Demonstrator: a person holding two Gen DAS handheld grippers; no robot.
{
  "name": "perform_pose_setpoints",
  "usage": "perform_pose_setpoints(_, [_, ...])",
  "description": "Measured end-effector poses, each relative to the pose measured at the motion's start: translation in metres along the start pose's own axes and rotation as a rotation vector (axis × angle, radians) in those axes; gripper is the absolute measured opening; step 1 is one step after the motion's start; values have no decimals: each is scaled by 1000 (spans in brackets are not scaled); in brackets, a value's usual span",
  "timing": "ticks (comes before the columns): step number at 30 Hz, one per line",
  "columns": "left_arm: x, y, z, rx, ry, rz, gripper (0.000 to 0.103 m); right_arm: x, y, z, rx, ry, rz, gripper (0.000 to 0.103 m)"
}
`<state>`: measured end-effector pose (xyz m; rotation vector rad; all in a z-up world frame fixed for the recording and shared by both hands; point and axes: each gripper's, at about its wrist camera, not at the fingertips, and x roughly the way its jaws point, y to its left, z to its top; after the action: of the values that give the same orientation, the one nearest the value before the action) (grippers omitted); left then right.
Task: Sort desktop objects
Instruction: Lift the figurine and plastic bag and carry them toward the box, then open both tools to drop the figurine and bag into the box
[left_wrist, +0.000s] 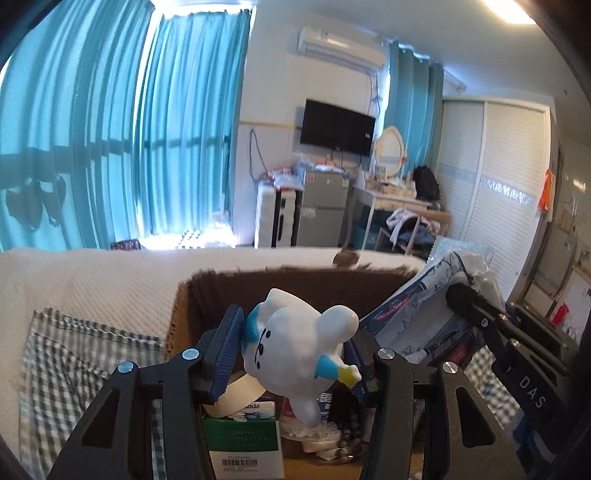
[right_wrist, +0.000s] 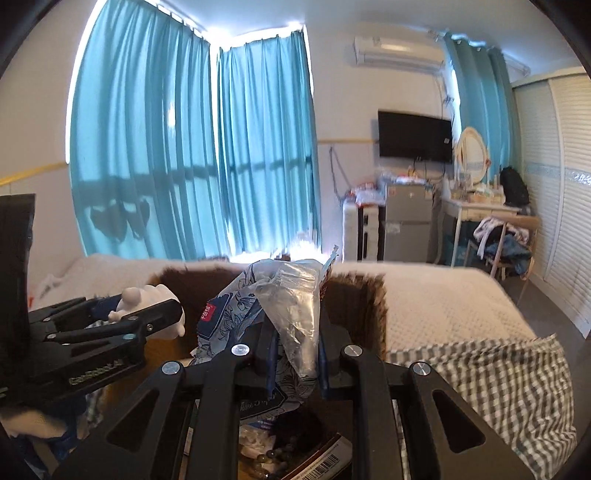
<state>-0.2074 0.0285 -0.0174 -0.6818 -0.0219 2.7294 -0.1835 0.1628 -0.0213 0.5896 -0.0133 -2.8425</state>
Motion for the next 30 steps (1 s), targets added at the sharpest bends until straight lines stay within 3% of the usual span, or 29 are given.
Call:
perform_pose_setpoints(2, [18,4,-7,13,36,37,52,15,0,-6,-11,39,-6,16])
perform_pose_setpoints(6, [49,18,-18,-37,110,7,52,38,-6,-18,-16,97,-14,16])
perform_pose_setpoints(11, [64,21,-25,-37,149,27,52,44,-14,-24,-3,136,-22,20])
perform_pose_setpoints(14, [64,23,-27,-46,157,29,61,37,-14,-23,-9,138,-35,44])
perform_pose_setpoints(16, [60,23,-25,-52,152,28,73,33,-13,-22,-15,133,-43,56])
perform_pose_setpoints(19, [50,25,-23,-75,137,35,86,25,-13,-19,-13,126,-42,59])
perform_pose_setpoints(24, [32,31,-8,-110,99,40,89,2,-9,-11,-9,85,-27,69])
perform_pose_setpoints(30, [-10,22,13,-103,-8,44,103,-37,-3,2,2,11,-26,81])
